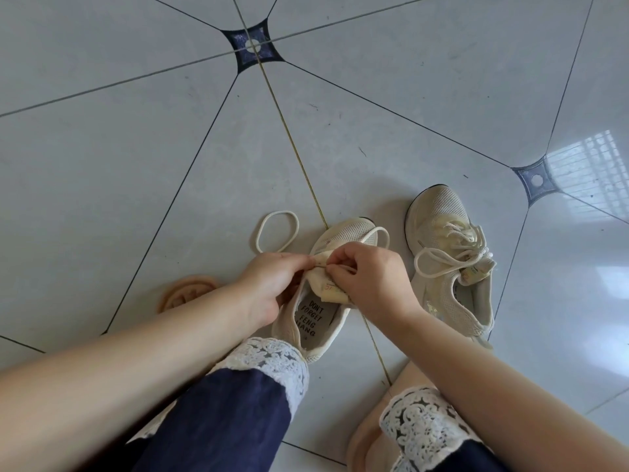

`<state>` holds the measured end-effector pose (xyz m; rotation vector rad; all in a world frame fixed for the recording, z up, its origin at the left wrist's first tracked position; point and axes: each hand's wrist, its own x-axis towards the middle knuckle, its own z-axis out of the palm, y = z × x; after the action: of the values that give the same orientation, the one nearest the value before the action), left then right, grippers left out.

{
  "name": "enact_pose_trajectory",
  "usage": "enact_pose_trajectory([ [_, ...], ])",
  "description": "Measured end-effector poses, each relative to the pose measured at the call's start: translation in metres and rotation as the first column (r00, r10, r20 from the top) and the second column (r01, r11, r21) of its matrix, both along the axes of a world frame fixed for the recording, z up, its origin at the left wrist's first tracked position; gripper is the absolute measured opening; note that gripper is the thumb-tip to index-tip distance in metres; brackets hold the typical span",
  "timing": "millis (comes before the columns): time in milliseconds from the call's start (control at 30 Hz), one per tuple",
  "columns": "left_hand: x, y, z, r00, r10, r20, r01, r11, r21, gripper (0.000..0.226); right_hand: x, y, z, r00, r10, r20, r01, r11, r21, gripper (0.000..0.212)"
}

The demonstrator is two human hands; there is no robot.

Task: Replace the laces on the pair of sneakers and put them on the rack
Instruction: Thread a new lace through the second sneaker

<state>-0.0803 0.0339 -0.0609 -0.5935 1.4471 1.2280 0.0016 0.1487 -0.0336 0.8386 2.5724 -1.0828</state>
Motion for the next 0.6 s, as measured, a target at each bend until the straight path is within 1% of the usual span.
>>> enact_pose_trajectory([
  [133,0.0022,0.0003,0.0000,0.999,0.033,0.028,-0.033,0.999,0.004,0.013,0.0006,-0.0032,-0.0009,1.000,0.015,0.010,-0.015,0.999,0.038,0.008],
  [333,0.0044,-0.0008,0.0013,0.999,0.042,0.013,-0.042,0.999,0.027,0.007,0.0004,-0.0026,-0.0029,0.999,-0.003,0.047,0.002,1.000,0.030,0.008],
  [467,0.0061,-0.0036,0.0029,0.996,0.005,-0.093,0.002,0.998,0.068,0.004,-0.0039,0.0004,-0.0041,0.995,0.022,0.095,-0.023,1.000,0.010,0.009],
  [600,0.0041,-0.0075,0.0051,0.959,-0.116,-0.260,0.144,0.985,0.094,0.008,-0.0023,0.0009,-0.0037,0.996,0.046,0.078,-0.047,0.999,0.017,0.010],
])
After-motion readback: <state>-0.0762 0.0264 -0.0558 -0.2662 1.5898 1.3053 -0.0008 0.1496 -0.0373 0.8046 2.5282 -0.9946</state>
